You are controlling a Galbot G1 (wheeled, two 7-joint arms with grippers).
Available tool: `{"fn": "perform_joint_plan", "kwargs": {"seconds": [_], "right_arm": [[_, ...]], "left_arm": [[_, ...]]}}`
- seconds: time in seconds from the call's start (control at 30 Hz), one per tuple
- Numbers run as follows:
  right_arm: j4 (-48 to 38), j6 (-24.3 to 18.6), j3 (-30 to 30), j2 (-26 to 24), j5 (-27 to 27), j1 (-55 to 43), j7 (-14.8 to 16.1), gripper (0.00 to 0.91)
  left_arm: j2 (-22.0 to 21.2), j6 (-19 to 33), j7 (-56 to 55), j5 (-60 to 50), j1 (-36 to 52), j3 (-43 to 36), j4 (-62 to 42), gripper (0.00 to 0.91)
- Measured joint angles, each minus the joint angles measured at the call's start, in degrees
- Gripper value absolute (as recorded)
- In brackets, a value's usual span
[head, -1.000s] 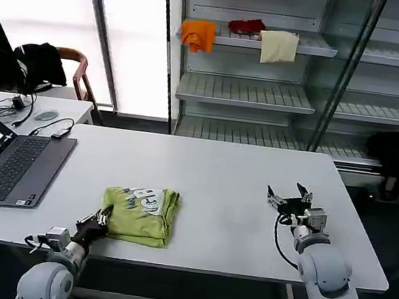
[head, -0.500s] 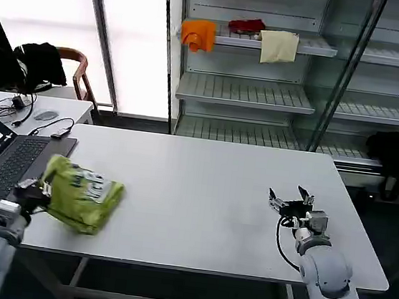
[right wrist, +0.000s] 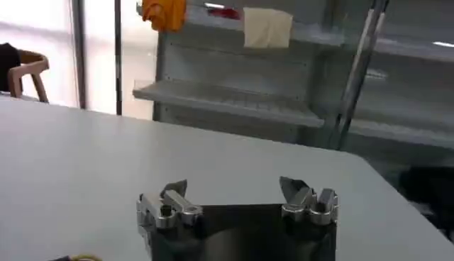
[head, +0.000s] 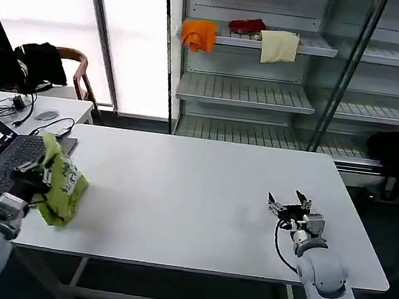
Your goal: Fold and organize the clothes.
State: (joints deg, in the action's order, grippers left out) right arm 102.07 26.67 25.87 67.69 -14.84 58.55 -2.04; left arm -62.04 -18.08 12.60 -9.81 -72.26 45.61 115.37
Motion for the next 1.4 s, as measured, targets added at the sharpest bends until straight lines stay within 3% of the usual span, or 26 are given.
{"fn": "perform_joint_plan", "kwargs": {"seconds": [0.27, 0.6, 0.67, 0.7, 1.0, 1.4], "right_arm": [[-0.64, -0.65, 0.88, -0.25, 0.08, 1.12, -0.18, 0.907], [-0.65, -0.57, 1.12, 0.25, 0.55, 1.15, -0.25, 0.907], [-0.59, -0.48, 1.08, 0.49, 0.59, 1.1, -0.16, 0.907], [-0.52, -0.43, 1.08, 0.55, 0.6, 1.1, -0.13, 0.907], [1.29, 1.02, 0.49, 0.55, -0.22, 0.65, 1.03, 0.907], [3.18, 4.79, -3.39, 2.32, -5.88, -2.76, 3.17, 0.907]], "left_arm": [[-9.25, 0.45, -2.66, -8.3, 0.86, -13.79, -0.13, 0.0], [-16.34, -0.82, -6.73, -9.53, 5.13, -27.14, -3.54, 0.01], [-17.54, -0.84, -7.82, -9.13, 5.98, -29.09, -4.82, 0.252], [-18.11, -0.83, -8.25, -8.93, 6.33, -29.88, -5.53, 0.907], [-20.29, -1.6, -9.93, -6.43, 8.01, -35.5, -9.91, 0.907], [-16.49, -2.42, -9.68, 3.98, 6.03, -35.3, -4.02, 0.907]]}}
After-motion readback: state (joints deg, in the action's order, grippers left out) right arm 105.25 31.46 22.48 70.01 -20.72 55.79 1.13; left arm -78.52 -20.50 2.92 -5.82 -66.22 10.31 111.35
